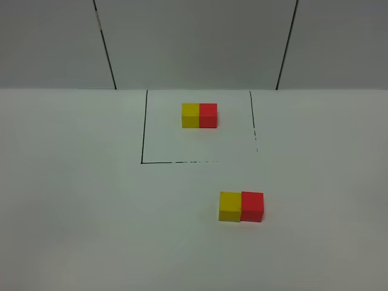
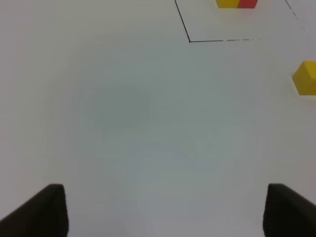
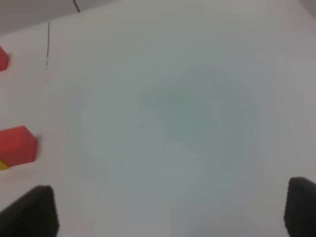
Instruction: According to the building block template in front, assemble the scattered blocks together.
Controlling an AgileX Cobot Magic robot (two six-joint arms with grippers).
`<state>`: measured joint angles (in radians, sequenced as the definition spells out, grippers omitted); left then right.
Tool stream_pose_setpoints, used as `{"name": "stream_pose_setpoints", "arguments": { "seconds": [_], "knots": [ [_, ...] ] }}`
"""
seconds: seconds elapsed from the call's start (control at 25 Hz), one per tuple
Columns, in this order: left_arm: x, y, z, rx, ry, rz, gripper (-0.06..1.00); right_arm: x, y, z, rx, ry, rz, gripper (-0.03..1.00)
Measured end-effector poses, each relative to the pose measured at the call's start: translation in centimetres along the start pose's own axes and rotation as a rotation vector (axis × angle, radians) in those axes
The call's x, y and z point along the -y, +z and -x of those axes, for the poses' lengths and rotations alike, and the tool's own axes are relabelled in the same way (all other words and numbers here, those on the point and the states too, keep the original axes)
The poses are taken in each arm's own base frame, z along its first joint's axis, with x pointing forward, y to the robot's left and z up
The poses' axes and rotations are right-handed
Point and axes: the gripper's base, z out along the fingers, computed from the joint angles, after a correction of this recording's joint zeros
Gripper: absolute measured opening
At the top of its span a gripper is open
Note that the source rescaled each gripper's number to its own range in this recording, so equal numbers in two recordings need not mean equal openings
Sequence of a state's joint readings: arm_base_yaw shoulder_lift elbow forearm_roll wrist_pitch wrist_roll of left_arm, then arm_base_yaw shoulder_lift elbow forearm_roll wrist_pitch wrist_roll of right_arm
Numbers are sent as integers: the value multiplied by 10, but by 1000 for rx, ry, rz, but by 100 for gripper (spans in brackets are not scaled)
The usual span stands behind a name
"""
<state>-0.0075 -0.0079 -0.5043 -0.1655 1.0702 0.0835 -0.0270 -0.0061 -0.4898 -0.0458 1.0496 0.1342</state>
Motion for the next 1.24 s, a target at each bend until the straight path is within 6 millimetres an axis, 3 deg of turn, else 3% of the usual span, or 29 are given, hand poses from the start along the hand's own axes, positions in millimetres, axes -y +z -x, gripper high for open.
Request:
{"name": "stream_pose_setpoints", "arguments": {
  "seconds": [1.24],
  "knots": [
    [0, 0, 0, 0, 0, 0, 91, 0, 0, 0, 1, 0, 0, 81]
  ]
}}
